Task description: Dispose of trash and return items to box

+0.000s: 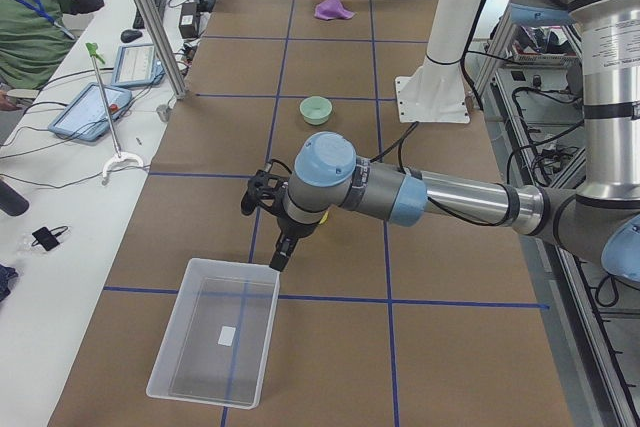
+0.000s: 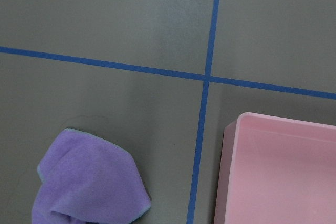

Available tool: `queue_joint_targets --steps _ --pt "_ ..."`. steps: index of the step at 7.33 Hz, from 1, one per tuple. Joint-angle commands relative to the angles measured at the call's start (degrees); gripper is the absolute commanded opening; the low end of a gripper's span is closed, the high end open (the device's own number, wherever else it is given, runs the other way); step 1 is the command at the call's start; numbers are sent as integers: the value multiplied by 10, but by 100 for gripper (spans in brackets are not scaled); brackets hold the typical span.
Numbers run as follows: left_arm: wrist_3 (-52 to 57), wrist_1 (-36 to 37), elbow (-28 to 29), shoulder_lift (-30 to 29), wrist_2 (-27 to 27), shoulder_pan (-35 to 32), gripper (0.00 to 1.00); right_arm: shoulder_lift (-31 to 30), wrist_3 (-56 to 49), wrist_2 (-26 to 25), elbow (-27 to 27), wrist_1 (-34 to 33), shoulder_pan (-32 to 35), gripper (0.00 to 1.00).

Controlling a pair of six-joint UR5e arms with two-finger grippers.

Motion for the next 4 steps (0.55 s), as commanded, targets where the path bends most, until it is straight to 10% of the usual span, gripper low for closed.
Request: queue_joint_targets --steps 1,4 --pt "-19 -120 31 3 -33 -1 99 2 1 10 1 7 0 100" --pt "-131 -158 44 6 -44 59 99 4 8 22 3 7 0 100"
